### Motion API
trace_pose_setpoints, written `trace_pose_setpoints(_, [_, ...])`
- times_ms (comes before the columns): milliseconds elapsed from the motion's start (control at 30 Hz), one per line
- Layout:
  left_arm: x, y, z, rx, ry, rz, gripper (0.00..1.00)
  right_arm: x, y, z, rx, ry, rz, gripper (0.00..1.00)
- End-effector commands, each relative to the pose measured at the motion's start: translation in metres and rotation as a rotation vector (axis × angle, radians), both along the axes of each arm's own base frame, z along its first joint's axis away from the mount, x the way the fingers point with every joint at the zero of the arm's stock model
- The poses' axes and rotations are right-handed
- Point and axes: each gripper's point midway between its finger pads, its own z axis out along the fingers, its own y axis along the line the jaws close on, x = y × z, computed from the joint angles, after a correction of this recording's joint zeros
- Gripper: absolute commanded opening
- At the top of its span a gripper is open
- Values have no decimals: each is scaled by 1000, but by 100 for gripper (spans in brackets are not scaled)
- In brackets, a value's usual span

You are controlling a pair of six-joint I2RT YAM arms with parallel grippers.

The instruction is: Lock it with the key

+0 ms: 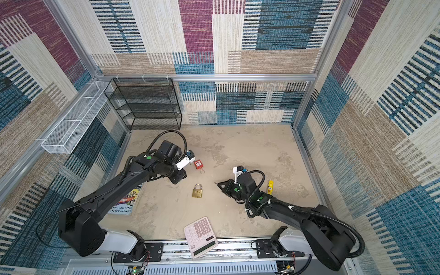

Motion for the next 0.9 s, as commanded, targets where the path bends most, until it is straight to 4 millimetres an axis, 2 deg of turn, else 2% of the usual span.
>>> trace_pose_setpoints(0, [3, 3, 8, -65, -31, 116, 35, 8, 11, 4, 77, 34, -87, 0])
trace_pose_setpoints(200, [-4, 7, 16, -151, -57, 191, 37, 1, 31, -23, 79, 116, -85, 0])
trace_pose_setpoints(300, [-10, 3, 19, -217, -65, 206, 37, 2, 39, -30, 83, 136, -88, 0])
trace_pose_setpoints(400, [-14, 9, 18, -225, -76, 230, 37, 6, 46, -37, 75, 146, -87, 0])
trace_pose_setpoints(633, [-29, 22, 13, -196, -82, 233, 38, 16, 55, -51, 69, 168, -107, 0])
trace_pose_setpoints(800, [-35, 25, 12, -196, -79, 233, 39, 16, 56, -64, 51, 201, -116, 0])
trace_pose_setpoints(867, [-34, 25, 13, -191, -80, 234, 39, 15, 55, -67, 49, 214, -124, 6])
